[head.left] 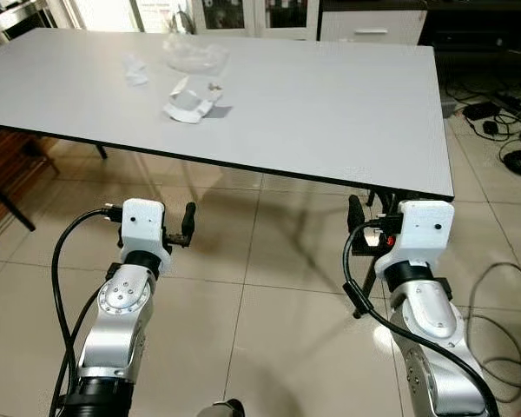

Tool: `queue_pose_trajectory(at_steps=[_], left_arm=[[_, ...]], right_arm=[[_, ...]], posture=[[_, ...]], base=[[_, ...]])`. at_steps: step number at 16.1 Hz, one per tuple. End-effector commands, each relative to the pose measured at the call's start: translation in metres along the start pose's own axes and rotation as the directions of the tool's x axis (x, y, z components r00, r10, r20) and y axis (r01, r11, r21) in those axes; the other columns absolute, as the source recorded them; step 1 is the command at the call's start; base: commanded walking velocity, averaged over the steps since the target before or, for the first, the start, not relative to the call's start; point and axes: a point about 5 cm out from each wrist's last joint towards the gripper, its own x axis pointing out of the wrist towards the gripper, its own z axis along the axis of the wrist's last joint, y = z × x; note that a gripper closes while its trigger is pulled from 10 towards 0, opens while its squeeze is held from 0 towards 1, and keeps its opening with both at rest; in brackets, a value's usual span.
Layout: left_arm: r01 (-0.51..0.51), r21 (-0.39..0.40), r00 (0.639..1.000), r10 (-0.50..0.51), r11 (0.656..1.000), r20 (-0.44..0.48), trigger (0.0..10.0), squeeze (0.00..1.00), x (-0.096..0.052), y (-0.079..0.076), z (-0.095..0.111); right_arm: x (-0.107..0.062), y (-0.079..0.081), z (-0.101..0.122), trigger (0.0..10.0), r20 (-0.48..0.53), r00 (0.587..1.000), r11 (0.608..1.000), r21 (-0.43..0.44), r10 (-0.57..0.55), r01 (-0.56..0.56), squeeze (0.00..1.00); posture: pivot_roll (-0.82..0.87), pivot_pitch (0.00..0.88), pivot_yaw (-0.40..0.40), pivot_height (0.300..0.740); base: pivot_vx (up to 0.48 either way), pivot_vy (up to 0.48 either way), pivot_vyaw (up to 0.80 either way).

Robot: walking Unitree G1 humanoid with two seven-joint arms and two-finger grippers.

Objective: Picking trash to rubbish bin

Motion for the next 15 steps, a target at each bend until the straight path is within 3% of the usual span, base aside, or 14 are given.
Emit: queue_pose_trajectory(at_steps=[1, 15], left_arm=[[-0.017, 0.001, 1.0, 0.017, 1.0, -0.011, 10.0, 0.0, 0.0016, 0.0054, -0.0001], [0.002, 0.009, 1.0, -0.002, 1.0, -0.022, 10.0, 0.0, 0.0052, 0.0045, -0.0002]], right_arm=[[0.0001, 0.0012, -0.0001, 10.0, -0.004, 1.0, 1.0, 0.015, 0.004, -0.004, 0.0], [0.0034, 0.0035, 0.0008, 10.0, 0.012, 1.0, 1.0, 0.019, -0.007, 0.007, 0.0]], posture=[[-0.09, 0.114, 0.072, 0.74], [-0.08, 0.104, 0.085, 0.74]], base=[[0.0, 0.0, 0.0], [0.0, 0.477, 0.0]])
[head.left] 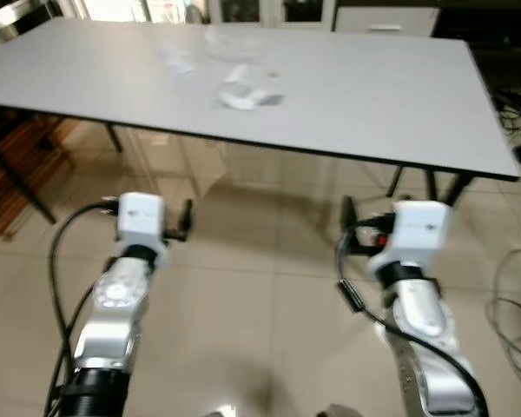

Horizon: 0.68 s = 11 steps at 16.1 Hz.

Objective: Picking trash to rubbish bin

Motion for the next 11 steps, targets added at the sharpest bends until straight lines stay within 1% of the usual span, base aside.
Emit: queue_pose_trajectory(at_steps=[1, 5, 6, 7, 11], left_arm=[[0.011, -0.004, 1.0, -0.011, 1.0, -0.014, 10.0, 0.0, 0.0, -0.004, -0.003], [0.018, -0.002, 1.0, -0.018, 1.0, -0.023, 10.0, 0.0, 0.0, -0.006, -0.005], [0.026, -0.003, 0.999, -0.026, 1.0, -0.024, 10.0, 0.0, 0.001, -0.007, -0.005], [0.034, -0.014, 0.999, -0.034, 0.999, -0.02, 10.0, 0.0, 0.002, -0.009, -0.005], [0.058, -0.001, 0.998, -0.058, 0.998, 0.003, 10.0, 0.0, 0.013, -0.014, 0.004]], right_arm=[[0.001, -0.004, 0.002, 10.0, 0.01, 1.0, 1.0, -0.01, -0.015, 0.015, 0.0], [0.001, -0.007, 0.001, 10.0, 0.01, 1.0, 0.999, -0.022, -0.026, 0.026, 0.0], [0.001, -0.007, 0.0, 10.0, 0.01, 0.999, 0.999, -0.024, -0.031, 0.031, 0.0], [0.001, -0.008, 0.001, 10.0, 0.013, 0.999, 0.999, -0.021, -0.041, 0.041, 0.0], [0.006, -0.007, 0.0, 10.0, 0.031, 0.998, 0.998, -0.015, -0.057, 0.057, 0.0]], posture=[[-0.08, 0.102, 0.083, 0.74], [-0.09, 0.101, 0.084, 0.74], [-0.09, 0.101, 0.084, 0.74], [-0.09, 0.101, 0.084, 0.74], [-0.08, 0.091, 0.103, 0.74]], base=[[0.0, 0.48, 0.0], [0.0, 0.48, 0.0], [0.0, 0.322, 0.0], [0.0, 0.0, 0.0], [0.0, 0.0, 0.0]])
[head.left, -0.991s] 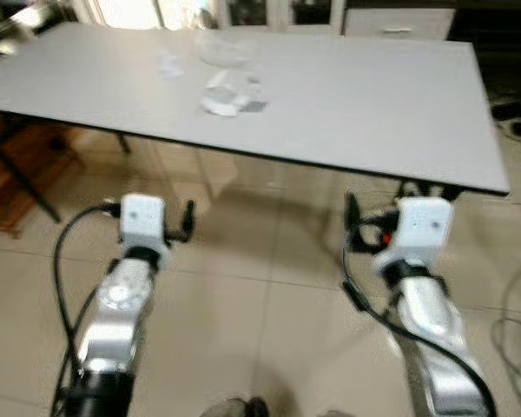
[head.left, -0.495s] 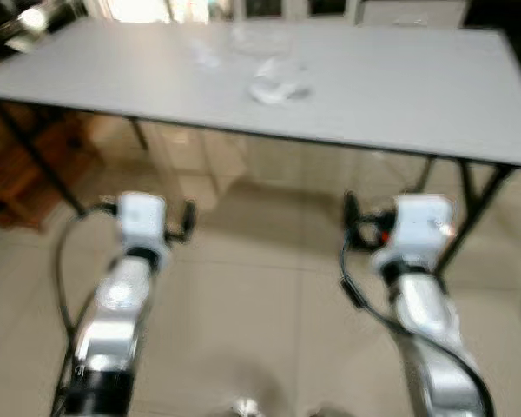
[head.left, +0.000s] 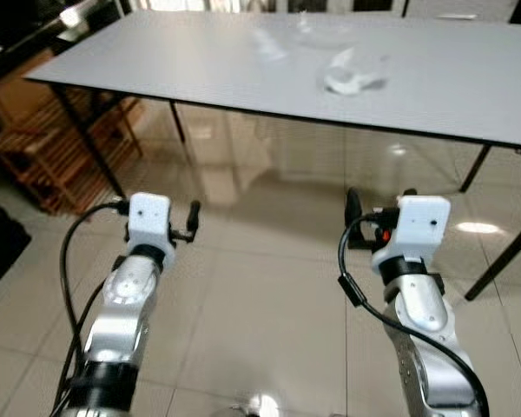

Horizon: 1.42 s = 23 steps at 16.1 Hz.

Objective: Picking trash to rubbish bin

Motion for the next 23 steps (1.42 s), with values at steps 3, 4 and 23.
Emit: queue_pose_trajectory(at_steps=[3, 4, 23], left_arm=[[0.006, 0.02, 1.0, -0.006, 1.0, 0.025, 10.0, 0.0, 0.006, 0.006, 0.01], [0.008, 0.024, 1.0, -0.008, 1.0, 0.026, 10.0, 0.0, 0.006, 0.006, 0.011], [-0.044, -0.055, 0.995, 0.048, 0.998, 0.086, 10.0, 0.0, 0.009, -0.026, 0.012]], right_arm=[[0.005, 0.002, 0.001, 10.0, 0.027, 0.999, 1.0, 0.013, -0.025, 0.024, 0.0], [0.005, 0.002, 0.001, 10.0, 0.03, 0.999, 0.999, 0.018, -0.033, 0.033, 0.0], [0.032, 0.005, 0.016, 10.0, 0.062, 0.989, 0.99, -0.055, 0.131, -0.128, 0.0]], posture=[[-0.06, 0.092, 0.133, 0.74], [-0.06, 0.092, 0.139, 0.74], [-0.07, 0.1, -0.011, 0.74]], base=[[0.0, 0.0, 0.0], [0.0, 0.0, 0.0], [0.0, 0.0, 0.0]])
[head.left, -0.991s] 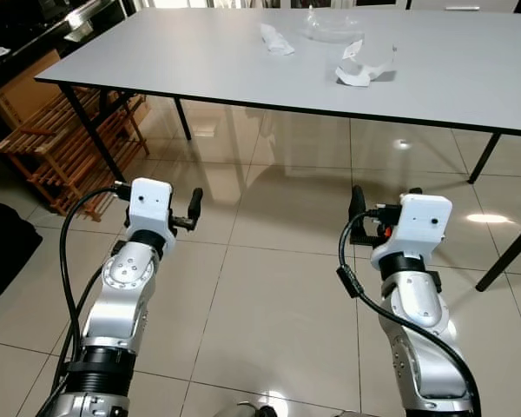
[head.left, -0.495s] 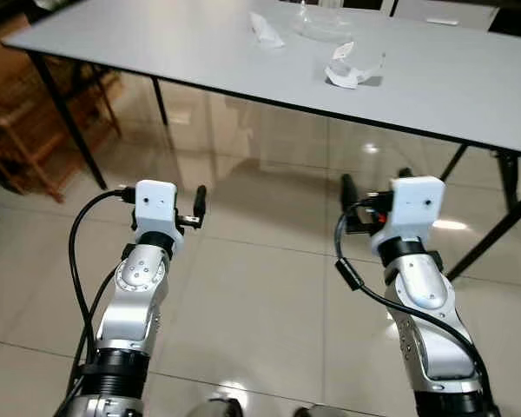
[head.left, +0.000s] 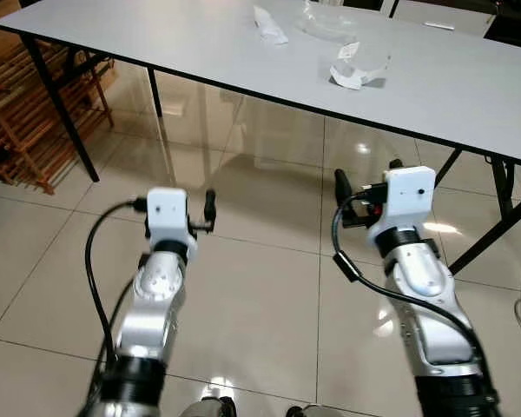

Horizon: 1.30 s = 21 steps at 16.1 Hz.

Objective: Picking trash to rubbish bin

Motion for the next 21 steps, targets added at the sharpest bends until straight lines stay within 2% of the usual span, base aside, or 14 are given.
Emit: queue_pose_trajectory(at_steps=[1, 5, 9, 11, 14, 16, 18, 21], left_arm=[[0.004, 0.021, 1.0, -0.004, 1.0, 0.007, 10.0, 0.0, 0.005, 0.006, 0.004], [-0.007, 0.028, 1.0, 0.007, 1.0, 0.014, 10.0, 0.0, 0.01, 0.014, 0.008], [-0.041, 0.01, 0.999, 0.04, 0.999, 0.026, 10.0, 0.0, 0.012, 0.015, 0.007], [-0.01, 0.0, 0.999, 0.01, 1.0, 0.036, 10.0, 0.0, 0.016, 0.003, 0.01], [0.041, 0.003, 0.998, -0.041, 0.999, 0.044, 10.0, 0.0, 0.019, -0.011, 0.007], [0.003, -0.014, 0.999, -0.003, 1.0, 0.045, 10.0, 0.0, 0.026, -0.007, 0.009], [-0.009, -0.014, 0.999, 0.01, 1.0, 0.044, 10.0, 0.0, 0.029, -0.01, 0.006], [-0.008, -0.034, 0.998, 0.01, 0.999, 0.054, 10.0, 0.0, 0.028, -0.018, 0.006]], right_arm=[[0.0, 0.002, 0.004, 10.0, 0.015, 1.0, 1.0, 0.004, -0.019, 0.019, 0.0], [-0.006, -0.002, -0.004, 10.0, 0.001, 0.999, 0.999, 0.011, -0.052, 0.052, 0.0], [0.001, -0.007, -0.002, 10.0, 0.008, 1.0, 0.999, -0.026, -0.018, 0.019, 0.0], [-0.001, -0.022, 0.0, 10.0, 0.021, 0.998, 0.997, -0.052, -0.054, 0.055, 0.0], [-0.009, -0.032, -0.003, 10.0, 0.009, 0.997, 0.994, -0.075, -0.08, 0.081, 0.0], [-0.006, -0.026, 0.004, 10.0, 0.018, 0.998, 0.996, -0.061, -0.067, 0.068, 0.0], [-0.002, -0.018, -0.003, 10.0, 0.0, 0.999, 0.998, -0.054, -0.032, 0.032, 0.0], [-0.002, -0.015, -0.006, 10.0, -0.012, 1.0, 0.999, -0.041, 0.008, -0.008, 0.0]], posture=[[-0.07, 0.099, 0.003, 0.74], [-0.05, 0.079, 0.011, 0.74], [-0.04, 0.07, -0.009, 0.74], [-0.09, 0.053, 0.03, 0.74], [-0.15, 0.036, 0.02, 0.74], [-0.15, 0.015, 0.004, 0.74], [-0.15, 0.0, -0.014, 0.74], [-0.12, 0.0, -0.035, 0.74]], base=[[0.0, 0.0, 0.0], [0.0, 0.0, 0.0], [0.0, 0.0, 0.0], [0.0, 0.0, 0.0], [0.0, 0.0, 0.0], [0.0, 0.0, 0.0], [0.0, 0.0, 0.0], [0.0, 0.0, 0.0]])
